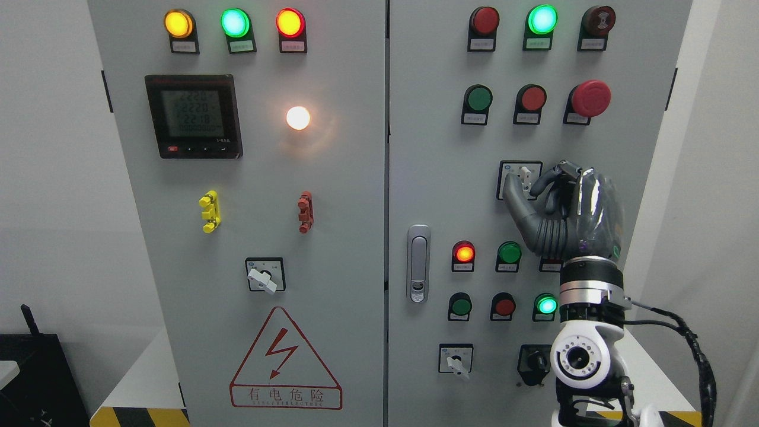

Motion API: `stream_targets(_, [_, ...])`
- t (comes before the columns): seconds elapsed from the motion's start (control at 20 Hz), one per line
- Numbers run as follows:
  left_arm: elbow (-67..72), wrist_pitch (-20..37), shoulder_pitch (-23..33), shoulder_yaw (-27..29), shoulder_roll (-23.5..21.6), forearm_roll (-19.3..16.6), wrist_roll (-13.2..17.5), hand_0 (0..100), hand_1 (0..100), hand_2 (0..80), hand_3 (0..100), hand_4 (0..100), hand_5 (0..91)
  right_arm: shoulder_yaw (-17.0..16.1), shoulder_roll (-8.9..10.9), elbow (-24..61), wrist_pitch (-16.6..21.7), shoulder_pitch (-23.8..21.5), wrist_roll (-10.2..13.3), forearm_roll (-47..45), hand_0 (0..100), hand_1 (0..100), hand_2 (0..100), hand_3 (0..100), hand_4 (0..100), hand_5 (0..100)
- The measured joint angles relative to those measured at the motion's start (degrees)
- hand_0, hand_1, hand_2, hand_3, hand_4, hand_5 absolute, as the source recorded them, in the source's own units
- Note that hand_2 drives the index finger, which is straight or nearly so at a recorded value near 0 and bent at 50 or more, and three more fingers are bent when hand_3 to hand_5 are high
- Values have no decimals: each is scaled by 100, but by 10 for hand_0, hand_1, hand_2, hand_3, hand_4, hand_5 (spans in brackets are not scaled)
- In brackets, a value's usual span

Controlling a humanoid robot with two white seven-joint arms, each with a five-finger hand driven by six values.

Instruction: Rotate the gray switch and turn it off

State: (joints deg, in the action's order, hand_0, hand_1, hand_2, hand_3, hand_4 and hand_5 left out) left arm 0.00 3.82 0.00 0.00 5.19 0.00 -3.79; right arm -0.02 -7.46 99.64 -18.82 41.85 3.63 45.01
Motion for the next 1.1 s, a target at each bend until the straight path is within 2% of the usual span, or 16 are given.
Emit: stream_targets(1.1, [0,0,0,0,0,0,0,120,389,0,0,0,0,2,31,114,244,-39,-33,4,215,495,731,1000,991,1000])
